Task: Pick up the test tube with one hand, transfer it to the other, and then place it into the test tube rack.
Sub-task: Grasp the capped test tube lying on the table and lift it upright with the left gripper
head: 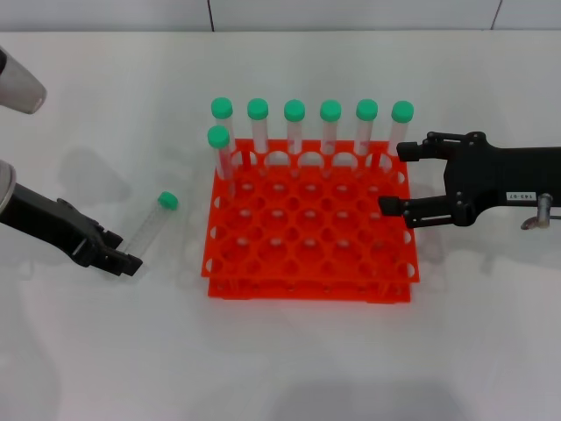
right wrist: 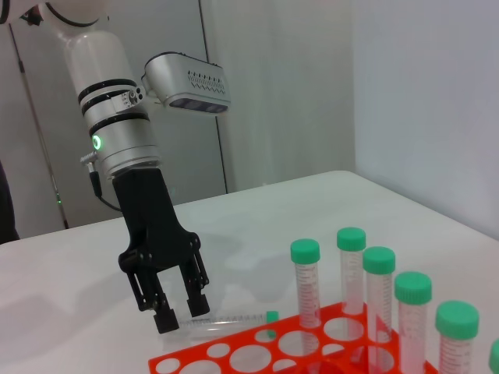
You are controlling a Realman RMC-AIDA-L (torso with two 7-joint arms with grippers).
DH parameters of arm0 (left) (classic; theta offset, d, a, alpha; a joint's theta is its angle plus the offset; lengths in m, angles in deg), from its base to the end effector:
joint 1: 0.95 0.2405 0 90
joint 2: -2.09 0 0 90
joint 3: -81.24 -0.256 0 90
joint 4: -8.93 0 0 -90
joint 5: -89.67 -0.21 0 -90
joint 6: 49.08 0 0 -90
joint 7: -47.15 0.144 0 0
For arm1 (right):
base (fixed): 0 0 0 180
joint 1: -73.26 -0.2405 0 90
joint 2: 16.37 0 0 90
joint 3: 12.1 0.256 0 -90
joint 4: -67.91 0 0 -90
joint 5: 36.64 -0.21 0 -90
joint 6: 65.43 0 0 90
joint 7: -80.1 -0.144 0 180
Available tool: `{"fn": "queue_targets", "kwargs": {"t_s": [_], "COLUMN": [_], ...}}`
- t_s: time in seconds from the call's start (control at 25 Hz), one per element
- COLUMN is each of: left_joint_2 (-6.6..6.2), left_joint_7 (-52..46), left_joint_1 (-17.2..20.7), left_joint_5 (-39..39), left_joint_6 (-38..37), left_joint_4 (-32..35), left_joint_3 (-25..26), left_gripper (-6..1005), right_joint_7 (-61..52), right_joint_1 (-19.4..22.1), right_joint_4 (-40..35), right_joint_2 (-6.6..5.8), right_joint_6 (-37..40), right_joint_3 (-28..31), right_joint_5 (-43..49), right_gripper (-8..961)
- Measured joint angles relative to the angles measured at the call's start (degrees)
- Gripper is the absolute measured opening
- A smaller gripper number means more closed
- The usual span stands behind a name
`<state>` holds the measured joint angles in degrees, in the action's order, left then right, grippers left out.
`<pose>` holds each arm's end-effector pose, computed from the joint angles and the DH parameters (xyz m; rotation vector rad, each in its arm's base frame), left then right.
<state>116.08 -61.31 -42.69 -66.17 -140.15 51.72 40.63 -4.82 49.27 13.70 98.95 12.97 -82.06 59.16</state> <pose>-0.2886 0.3562 0.0341 -2.7829 -1.0488 0.3439 0.2193 0.3410 0.0046 -2.7816 0.3406 0.5842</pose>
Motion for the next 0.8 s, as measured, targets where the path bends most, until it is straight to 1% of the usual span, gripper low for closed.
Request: {"fn": "queue_targets", "kwargs": {"t_s": [0.08,0.32,0.52,0.8], "left_joint_2": [0.0,0.0,0.0,0.0], "left_joint_7": [0.0,0.0,0.0,0.0], "left_joint_1": [0.0,0.08,0.17,0.22], "left_joint_5": [0.0,0.0,-0.01,-0.09], "left_joint_6": [0.01,0.02,0.09,0.37], "left_joint_4": [0.0,0.0,0.01,0.01], "left_joint_3": [0.0,0.0,0.0,0.0], "left_gripper": [572,560,491,487], "right_joint_7": [0.01,0.02,0.02,0.08], "right_joint_1": [0.0,0.03,0.06,0.09], "right_joint_4": [0.02,0.06,0.07,0.16], "right_joint_2": [0.0,0.0,0.0,0.0], "right_joint_6": [0.0,0.0,0.0,-0.15], "right_joint_3": [0.0,0.0,0.0,0.0], "right_joint_5": [0.0,0.0,-0.01,-0.04], "right_gripper": [858,858,858,857]}}
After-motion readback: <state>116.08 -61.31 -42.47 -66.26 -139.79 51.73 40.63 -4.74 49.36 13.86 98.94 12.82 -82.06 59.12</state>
